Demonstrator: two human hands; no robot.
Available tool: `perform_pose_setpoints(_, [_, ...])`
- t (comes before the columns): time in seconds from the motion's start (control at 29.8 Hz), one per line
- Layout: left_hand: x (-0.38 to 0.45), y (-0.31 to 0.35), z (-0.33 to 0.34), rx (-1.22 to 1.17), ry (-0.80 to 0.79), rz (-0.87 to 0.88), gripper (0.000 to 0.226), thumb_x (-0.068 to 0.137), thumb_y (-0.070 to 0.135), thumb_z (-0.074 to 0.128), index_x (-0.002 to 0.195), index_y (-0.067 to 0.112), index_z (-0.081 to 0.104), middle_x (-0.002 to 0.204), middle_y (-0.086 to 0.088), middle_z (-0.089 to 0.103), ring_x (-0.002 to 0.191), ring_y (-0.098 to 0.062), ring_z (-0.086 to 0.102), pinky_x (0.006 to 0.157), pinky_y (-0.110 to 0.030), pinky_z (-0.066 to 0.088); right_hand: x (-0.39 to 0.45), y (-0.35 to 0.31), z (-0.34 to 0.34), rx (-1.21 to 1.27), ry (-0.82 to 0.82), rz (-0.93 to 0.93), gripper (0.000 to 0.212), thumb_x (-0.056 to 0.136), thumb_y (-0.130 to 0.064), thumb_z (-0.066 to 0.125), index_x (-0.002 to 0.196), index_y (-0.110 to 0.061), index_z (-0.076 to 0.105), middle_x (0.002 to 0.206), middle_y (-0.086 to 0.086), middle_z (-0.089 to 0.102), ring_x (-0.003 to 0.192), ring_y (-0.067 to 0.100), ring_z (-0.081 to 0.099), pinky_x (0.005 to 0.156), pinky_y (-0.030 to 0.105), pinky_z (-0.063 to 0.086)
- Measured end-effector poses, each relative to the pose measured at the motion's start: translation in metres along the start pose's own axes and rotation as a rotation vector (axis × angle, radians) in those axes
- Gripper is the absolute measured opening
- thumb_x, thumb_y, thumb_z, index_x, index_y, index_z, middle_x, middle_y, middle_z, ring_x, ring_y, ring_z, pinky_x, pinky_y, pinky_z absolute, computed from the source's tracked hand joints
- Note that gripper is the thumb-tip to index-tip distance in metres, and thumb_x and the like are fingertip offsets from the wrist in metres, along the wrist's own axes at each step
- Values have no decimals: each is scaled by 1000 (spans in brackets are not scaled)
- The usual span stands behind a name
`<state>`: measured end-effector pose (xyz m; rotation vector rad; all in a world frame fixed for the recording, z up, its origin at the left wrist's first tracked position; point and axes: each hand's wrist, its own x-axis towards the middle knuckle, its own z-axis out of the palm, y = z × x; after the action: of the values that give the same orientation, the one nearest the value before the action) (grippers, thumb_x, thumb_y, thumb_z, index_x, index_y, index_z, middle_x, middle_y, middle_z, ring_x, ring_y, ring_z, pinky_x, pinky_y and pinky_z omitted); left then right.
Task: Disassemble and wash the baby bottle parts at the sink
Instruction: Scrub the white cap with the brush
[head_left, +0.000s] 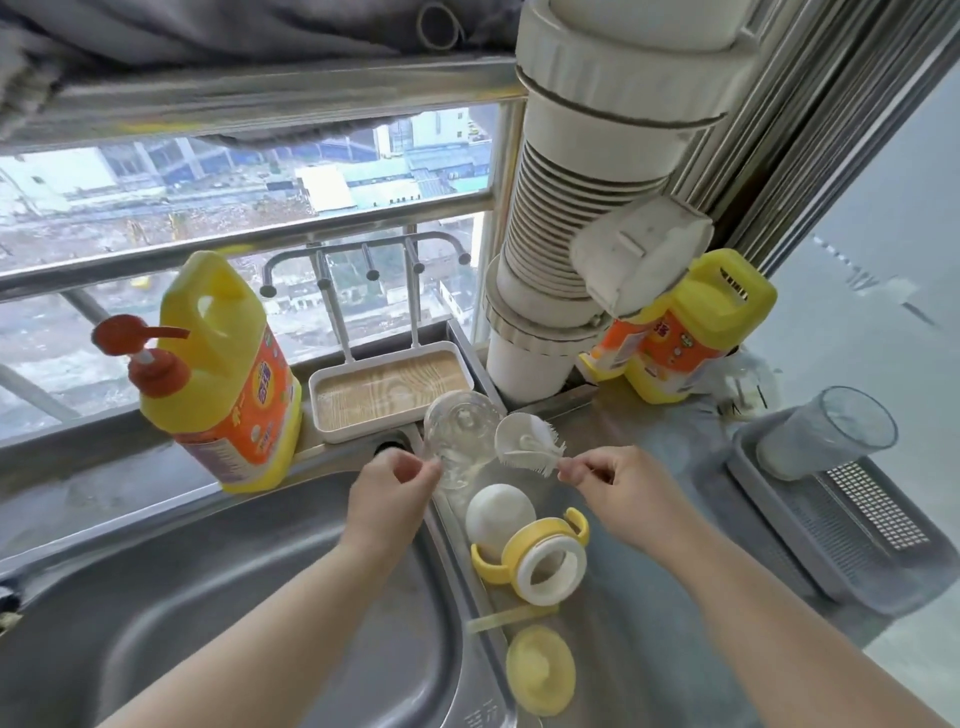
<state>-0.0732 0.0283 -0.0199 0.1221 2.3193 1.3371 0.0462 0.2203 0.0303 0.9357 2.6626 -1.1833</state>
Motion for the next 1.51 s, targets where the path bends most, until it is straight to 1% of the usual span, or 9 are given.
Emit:
perform_pose_setpoints(0.1, [-18, -9, 16, 96, -160, -20, 24, 82, 38, 68, 88, 15, 64, 84, 4, 65, 82, -14, 61, 74, -30, 50, -7, 6, 1, -16, -7, 10, 27, 92, -41, 52, 93, -22, 70, 40, -26, 48, 40, -7, 46, 40, 12, 26])
perform_pose_setpoints(0.24, [-18, -10, 42, 168, -304, 5, 43, 79, 29, 70, 119, 29, 54, 115, 3, 55, 104, -18, 57, 90, -36, 51, -14, 15, 7, -46, 24, 11, 27, 90, -45, 54, 86, -25, 71, 41, -20, 49, 41, -1, 44, 41, 14, 26])
perform_pose_setpoints(0.34, [-9, -8, 52, 371, -322, 118, 60, 77, 19, 69, 131, 33, 47, 131, 0, 43, 123, -24, 40, 102, -39, 41, -17, 27, 9, -41, 45, 18, 29, 90, -45, 55, 84, -22, 72, 40, -16, 46, 41, 3, 41, 45, 18, 27])
perform_pose_setpoints(0.54, [2, -4, 58, 473, -438, 117, 67, 61, 13, 75, 116, 36, 44, 120, -1, 46, 111, -26, 43, 89, -40, 49, -24, 42, 10, 29, 23, 47, 31, 91, -43, 54, 85, -17, 72, 39, -15, 43, 39, 4, 38, 44, 17, 24])
perform_pose_setpoints(0.71, [4, 1, 63, 544, -458, 144, 61, 63, 15, 73, 109, 36, 40, 107, 2, 49, 100, -24, 43, 94, -44, 40, -24, 48, 7, 56, 24, 58, 32, 91, -42, 55, 86, -16, 72, 39, -14, 42, 39, 4, 37, 44, 17, 24])
perform_pose_setpoints(0.94, [6, -7, 60, 540, -498, 171, 60, 59, 25, 74, 93, 48, 31, 118, 1, 35, 103, -32, 43, 86, -45, 48, -21, 46, 4, 61, 4, 58, 32, 92, -42, 52, 90, -17, 71, 38, -16, 43, 38, 2, 39, 39, 13, 26])
perform_pose_setpoints(1.07, [3, -9, 56, 456, -510, 145, 61, 60, 24, 74, 96, 52, 34, 117, 2, 27, 103, -31, 44, 84, -42, 54, -19, 43, 7, 59, -4, 59, 31, 92, -42, 52, 91, -18, 72, 39, -17, 44, 37, 1, 39, 41, 13, 24])
perform_pose_setpoints(1.28, [-5, -10, 42, 192, -492, 79, 52, 66, 17, 75, 99, 44, 46, 120, 0, 30, 102, -25, 46, 69, -20, 46, -20, 35, 12, 74, -5, 36, 31, 91, -42, 54, 88, -18, 72, 41, -10, 41, 39, 2, 37, 42, 13, 26])
perform_pose_setpoints(1.51, [-28, -9, 2, -640, -529, -149, 59, 53, 10, 76, 104, 23, 49, 106, -13, 52, 84, -28, 62, 69, -42, 57, -27, 8, 16, 92, -61, -9, 27, 89, -43, 55, 89, -22, 72, 65, 2, 61, 57, 7, 47, 53, 19, 37])
